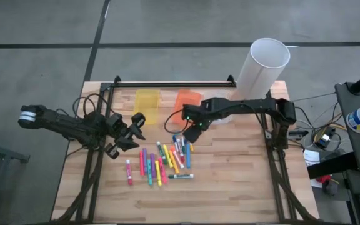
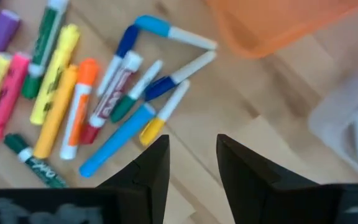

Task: Pick & Place Markers
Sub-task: Put the yellow mini marker into the white bin

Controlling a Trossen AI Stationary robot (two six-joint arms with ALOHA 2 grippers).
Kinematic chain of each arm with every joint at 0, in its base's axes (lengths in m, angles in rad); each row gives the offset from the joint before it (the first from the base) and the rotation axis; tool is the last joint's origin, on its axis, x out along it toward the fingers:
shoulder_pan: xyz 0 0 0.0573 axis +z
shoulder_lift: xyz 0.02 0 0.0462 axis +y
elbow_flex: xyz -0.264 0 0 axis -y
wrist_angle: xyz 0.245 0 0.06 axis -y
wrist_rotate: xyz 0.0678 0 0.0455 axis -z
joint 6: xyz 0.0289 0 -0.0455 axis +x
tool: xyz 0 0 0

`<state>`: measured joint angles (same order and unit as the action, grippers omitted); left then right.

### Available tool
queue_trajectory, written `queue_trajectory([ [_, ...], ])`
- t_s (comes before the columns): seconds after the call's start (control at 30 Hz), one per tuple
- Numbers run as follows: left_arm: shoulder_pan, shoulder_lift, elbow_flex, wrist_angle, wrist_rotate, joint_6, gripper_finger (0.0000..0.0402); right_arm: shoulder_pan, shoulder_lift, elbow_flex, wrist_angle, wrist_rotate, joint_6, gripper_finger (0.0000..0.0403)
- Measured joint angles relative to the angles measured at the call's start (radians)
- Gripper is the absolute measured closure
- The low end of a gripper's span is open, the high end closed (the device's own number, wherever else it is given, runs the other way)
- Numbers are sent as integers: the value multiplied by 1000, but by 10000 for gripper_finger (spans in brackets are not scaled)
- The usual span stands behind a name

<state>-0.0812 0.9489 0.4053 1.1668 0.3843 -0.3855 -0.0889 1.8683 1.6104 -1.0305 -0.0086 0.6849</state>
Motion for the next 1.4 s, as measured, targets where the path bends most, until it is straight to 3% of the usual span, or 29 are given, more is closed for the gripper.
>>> queue_trajectory([
  [0.2,0,0,0,1,0,0,268,21,34,0,26,8,19,268],
  [0.6,0,0,0,1,-1,-7,268,22,234,45,27,-10,8,205],
  [0.9,0,0,0,0,0,-9,268,24,303,80,35,16,4,213],
  [1.4,0,0,0,1,0,-14,268,23,313,55,91,46,8,227],
])
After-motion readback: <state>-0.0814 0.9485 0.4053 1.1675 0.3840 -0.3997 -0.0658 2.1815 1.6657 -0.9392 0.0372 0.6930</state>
